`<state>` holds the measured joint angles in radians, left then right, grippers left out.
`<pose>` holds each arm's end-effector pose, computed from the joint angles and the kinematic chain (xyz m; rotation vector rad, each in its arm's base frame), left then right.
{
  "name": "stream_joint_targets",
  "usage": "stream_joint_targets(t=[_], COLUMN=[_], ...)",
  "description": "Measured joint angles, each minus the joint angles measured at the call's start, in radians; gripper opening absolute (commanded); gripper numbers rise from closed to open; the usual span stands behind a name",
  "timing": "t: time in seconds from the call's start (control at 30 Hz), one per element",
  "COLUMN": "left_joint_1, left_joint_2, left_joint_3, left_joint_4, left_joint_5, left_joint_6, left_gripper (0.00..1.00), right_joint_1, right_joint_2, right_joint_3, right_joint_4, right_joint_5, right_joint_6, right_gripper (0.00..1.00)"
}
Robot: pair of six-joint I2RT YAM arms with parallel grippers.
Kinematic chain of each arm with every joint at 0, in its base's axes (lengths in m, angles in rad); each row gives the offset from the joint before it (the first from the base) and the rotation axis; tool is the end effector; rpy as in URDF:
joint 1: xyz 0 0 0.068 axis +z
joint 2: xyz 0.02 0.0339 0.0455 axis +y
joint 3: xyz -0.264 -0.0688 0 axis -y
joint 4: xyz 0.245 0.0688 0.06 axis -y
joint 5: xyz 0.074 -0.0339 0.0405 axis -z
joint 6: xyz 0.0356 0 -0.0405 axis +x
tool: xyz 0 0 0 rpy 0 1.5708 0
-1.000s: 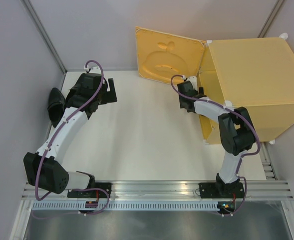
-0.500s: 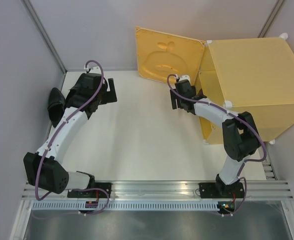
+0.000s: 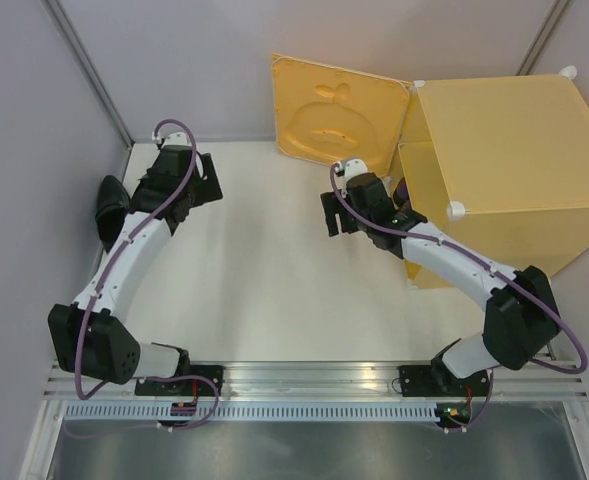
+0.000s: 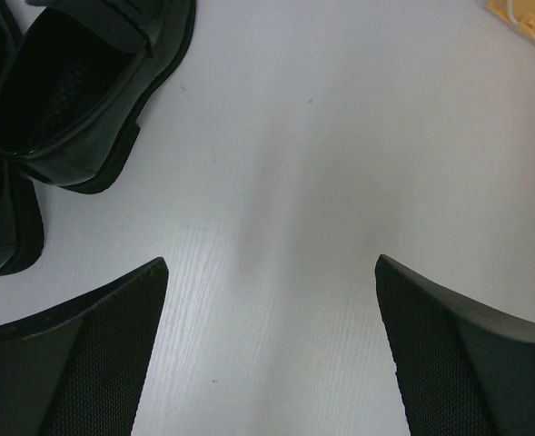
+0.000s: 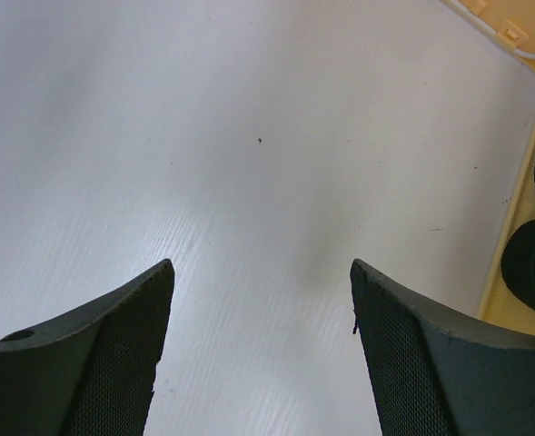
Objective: Place and organize the shoes in the shoe cabinet
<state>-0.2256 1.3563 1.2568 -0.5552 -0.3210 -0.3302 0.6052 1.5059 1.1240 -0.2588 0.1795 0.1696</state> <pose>0.2940 -0.0559 0.3412 -0.2878 2.1682 0.0445 0.2832 0.1882 0.2761 -0.3796 2.1766 0.2345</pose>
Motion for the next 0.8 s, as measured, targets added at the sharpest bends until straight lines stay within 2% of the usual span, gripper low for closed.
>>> stream_joint_targets(t=[0.23,0.5,0.8], left_joint_1=[0.220,0.512,0.678], left_joint_2=[0.047,0.062,0.129], left_joint_3=[0.000,-0.008,-0.045], left_joint_4=[-0.046,-0.099,-0.113], left_joint_5=[-0.040,-0.067,-0.081], left_joint_6=[-0.097,-0.258,-0.389], left_gripper=[0.98,0.98,0.93], right_joint_1=[0.004,0.006,0.006], right_joint_2=[-0.141,-0.151,-0.185], right_joint_3=[-0.156,-0.249,-0.285], right_joint_4=[0.074,0.134,0.188], right_joint_5=[-0.100,-0.211,-0.256], right_joint_6=[0.010,0.020,0.030], right_gripper=[0.82,0.81,0.81])
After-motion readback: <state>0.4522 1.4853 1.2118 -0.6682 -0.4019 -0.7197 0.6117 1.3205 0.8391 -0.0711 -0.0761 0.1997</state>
